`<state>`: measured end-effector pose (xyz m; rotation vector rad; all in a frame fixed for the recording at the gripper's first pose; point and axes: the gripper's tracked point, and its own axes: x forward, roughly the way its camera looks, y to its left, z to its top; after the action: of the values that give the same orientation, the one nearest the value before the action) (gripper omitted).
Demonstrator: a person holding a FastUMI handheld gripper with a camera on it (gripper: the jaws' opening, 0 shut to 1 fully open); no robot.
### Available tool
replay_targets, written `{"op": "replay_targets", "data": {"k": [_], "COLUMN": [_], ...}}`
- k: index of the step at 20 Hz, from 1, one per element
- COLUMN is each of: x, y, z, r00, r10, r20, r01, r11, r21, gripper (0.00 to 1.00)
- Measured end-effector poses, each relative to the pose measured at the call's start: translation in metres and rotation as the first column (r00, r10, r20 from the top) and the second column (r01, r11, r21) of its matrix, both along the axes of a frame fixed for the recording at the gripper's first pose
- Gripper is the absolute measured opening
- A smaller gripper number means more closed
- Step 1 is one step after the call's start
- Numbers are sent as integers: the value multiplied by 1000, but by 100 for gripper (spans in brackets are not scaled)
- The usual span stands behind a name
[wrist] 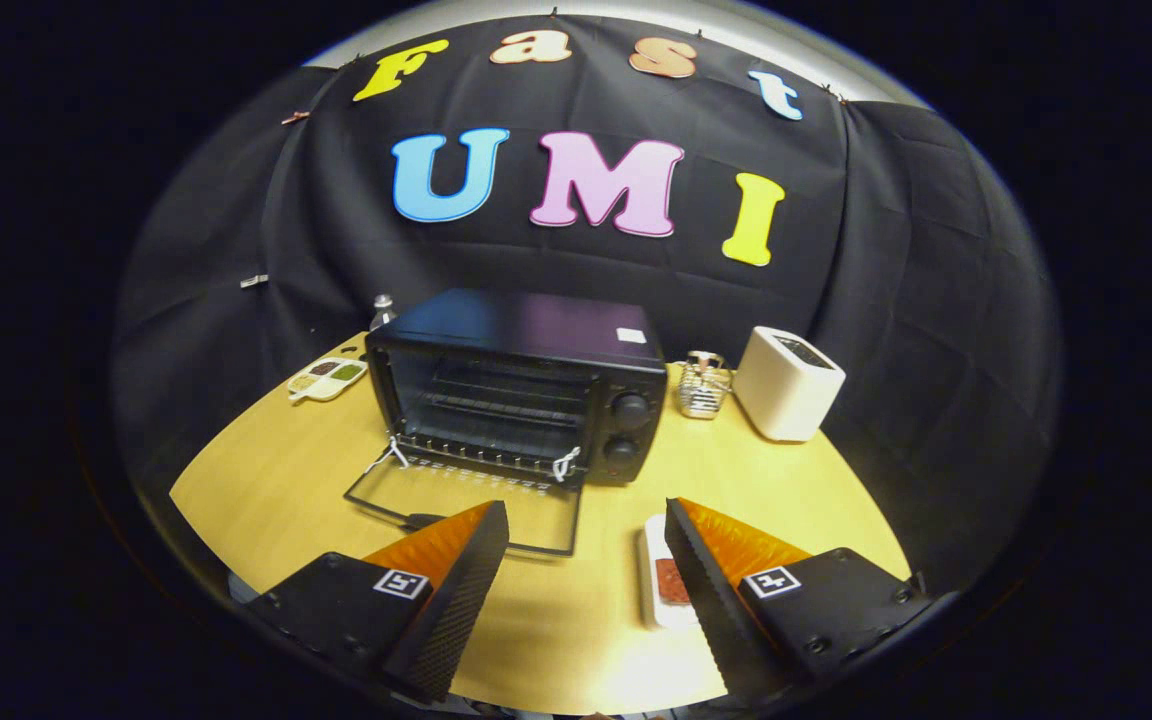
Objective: Open the toaster oven, put the food inside, and close the toaster oven door.
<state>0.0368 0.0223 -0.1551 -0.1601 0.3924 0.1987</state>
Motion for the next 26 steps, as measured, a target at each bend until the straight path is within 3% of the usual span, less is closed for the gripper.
{"op": "replay_targets", "data": {"k": [7,15,21,24,26], "x": [37,72,69,62,57], "y": [-77,-128,-142,-143,-141], "z": [4,-49,-102,-123,-134], "r00": [998,970,907,858,826], "r10": [-3,30,118,146,150], "r20": [-64,-243,-404,-492,-543], "r01": [4,2,-29,-4,33], "r11": [1000,992,975,961,949], "r21": [15,129,219,277,312], "gripper": [98,98,99,94,83]}}
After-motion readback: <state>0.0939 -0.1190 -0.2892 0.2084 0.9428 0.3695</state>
